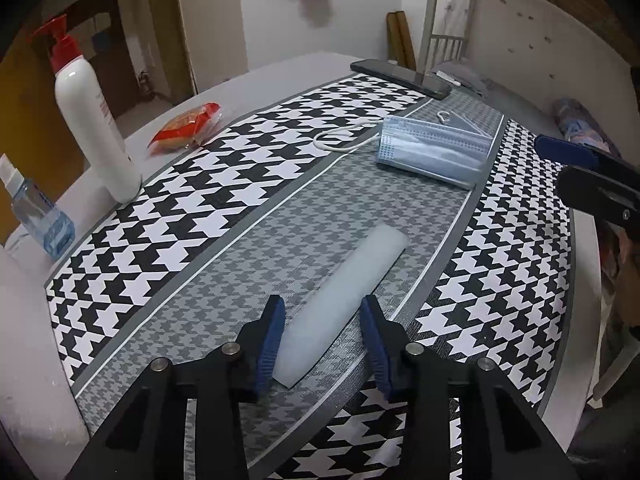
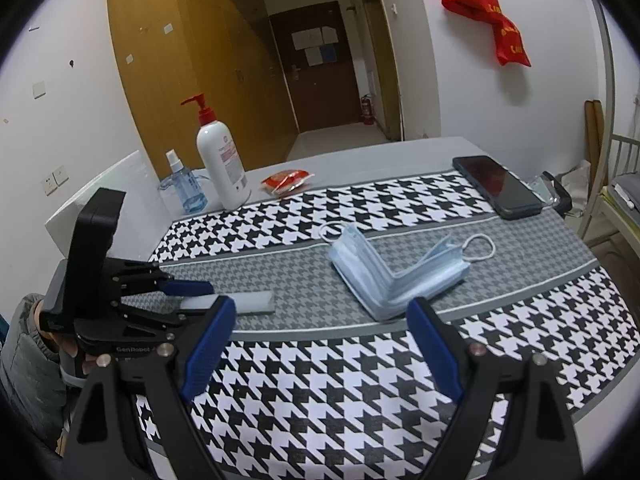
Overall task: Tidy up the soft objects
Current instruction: 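Move the left tool to the white foam stick while the right tool approaches the blue mask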
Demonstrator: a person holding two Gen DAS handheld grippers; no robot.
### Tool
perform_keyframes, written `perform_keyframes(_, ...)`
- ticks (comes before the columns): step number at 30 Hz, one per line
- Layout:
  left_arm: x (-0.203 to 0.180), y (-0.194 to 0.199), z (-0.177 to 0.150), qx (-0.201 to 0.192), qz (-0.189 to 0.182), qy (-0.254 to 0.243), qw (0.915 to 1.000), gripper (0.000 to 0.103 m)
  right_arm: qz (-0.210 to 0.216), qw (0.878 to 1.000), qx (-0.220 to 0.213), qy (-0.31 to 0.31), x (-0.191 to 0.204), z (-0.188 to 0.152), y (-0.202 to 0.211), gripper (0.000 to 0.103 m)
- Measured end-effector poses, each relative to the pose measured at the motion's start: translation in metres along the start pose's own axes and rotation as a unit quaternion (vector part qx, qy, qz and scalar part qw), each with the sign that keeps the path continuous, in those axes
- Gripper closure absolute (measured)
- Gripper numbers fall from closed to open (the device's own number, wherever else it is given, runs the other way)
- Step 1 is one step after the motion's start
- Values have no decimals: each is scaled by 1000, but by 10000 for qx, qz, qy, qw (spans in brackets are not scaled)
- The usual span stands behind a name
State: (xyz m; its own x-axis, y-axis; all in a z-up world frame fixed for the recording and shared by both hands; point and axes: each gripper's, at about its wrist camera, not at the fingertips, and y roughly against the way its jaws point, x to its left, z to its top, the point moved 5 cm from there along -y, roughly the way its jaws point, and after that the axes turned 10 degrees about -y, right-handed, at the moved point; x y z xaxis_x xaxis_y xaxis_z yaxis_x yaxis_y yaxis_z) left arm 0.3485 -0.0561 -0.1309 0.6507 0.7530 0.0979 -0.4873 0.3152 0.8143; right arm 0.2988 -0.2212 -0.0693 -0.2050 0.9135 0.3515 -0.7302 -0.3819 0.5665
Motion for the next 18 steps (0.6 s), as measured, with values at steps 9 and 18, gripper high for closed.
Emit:
perform_keyframes(9, -4, 20, 0, -335, 203, 261, 9989, 89, -105, 9999, -18, -45, -1, 4, 1, 13)
perform_keyframes(18, -6, 47, -2, -817, -13, 824, 9933, 94, -551, 9984, 149, 59, -9, 4, -13, 13)
